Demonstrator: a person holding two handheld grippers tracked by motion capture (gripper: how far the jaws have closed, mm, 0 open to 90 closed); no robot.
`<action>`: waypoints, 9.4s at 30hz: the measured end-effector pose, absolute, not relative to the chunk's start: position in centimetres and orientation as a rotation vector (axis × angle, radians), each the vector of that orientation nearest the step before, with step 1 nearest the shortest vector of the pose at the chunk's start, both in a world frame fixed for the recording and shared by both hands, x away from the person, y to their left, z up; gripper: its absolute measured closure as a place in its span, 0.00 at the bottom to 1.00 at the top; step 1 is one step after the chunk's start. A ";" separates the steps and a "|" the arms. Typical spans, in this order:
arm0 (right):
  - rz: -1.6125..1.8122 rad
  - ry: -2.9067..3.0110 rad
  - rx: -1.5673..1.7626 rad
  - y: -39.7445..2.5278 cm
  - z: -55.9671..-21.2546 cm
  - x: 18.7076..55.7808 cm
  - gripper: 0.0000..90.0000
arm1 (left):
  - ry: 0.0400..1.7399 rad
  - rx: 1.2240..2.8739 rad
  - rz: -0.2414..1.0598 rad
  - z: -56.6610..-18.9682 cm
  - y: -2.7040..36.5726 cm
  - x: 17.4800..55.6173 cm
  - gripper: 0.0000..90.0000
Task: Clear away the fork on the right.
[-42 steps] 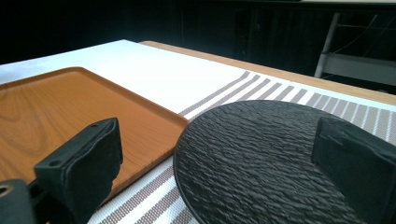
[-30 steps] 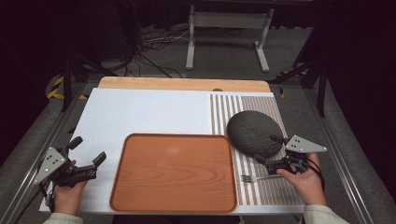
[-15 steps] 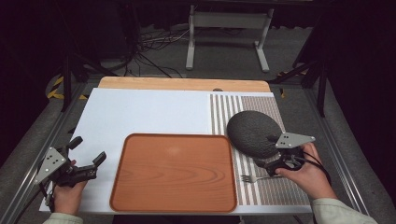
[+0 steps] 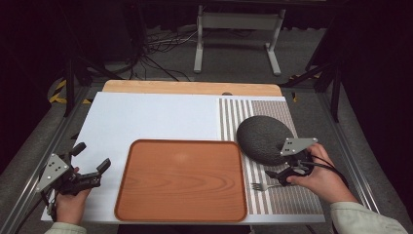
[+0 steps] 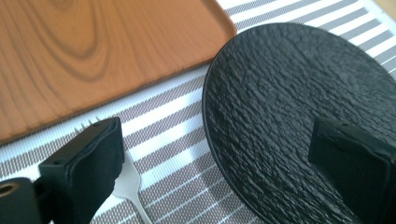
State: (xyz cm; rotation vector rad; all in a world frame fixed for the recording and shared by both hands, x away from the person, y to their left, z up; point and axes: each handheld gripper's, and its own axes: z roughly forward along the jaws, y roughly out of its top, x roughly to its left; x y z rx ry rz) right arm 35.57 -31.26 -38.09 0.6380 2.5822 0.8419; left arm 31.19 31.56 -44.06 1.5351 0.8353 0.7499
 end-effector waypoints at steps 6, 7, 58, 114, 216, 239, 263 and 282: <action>0.762 2.638 0.611 -31.1 -38.0 35.8 0.05 | 0.836 1.537 0.750 -44.1 31.6 31.2 0.00; 0.751 2.644 0.605 -31.1 -38.0 35.9 0.05 | 0.837 1.537 0.751 -44.1 31.6 31.2 0.00; 0.092 3.085 0.185 -29.4 -40.9 36.4 0.51 | 0.827 1.544 0.741 -44.1 31.2 31.2 0.00; 0.231 2.982 0.231 -29.3 -36.4 36.3 0.94 | 0.830 1.536 0.742 -44.1 31.4 31.2 0.00; 0.413 2.738 1.711 -14.2 -37.6 39.7 0.94 | 0.819 1.540 0.748 -44.0 31.4 31.2 0.00; 0.205 2.709 1.869 -13.8 -40.3 39.9 0.94 | 0.821 1.528 0.755 -44.0 31.4 31.1 0.00; 0.147 2.706 1.892 -14.0 -41.4 40.1 0.94 | 0.819 1.528 0.761 -43.9 31.4 31.1 0.00; 0.572 2.680 1.537 -15.1 -38.5 39.4 0.42 | 0.820 1.532 0.761 -43.9 31.4 31.1 0.00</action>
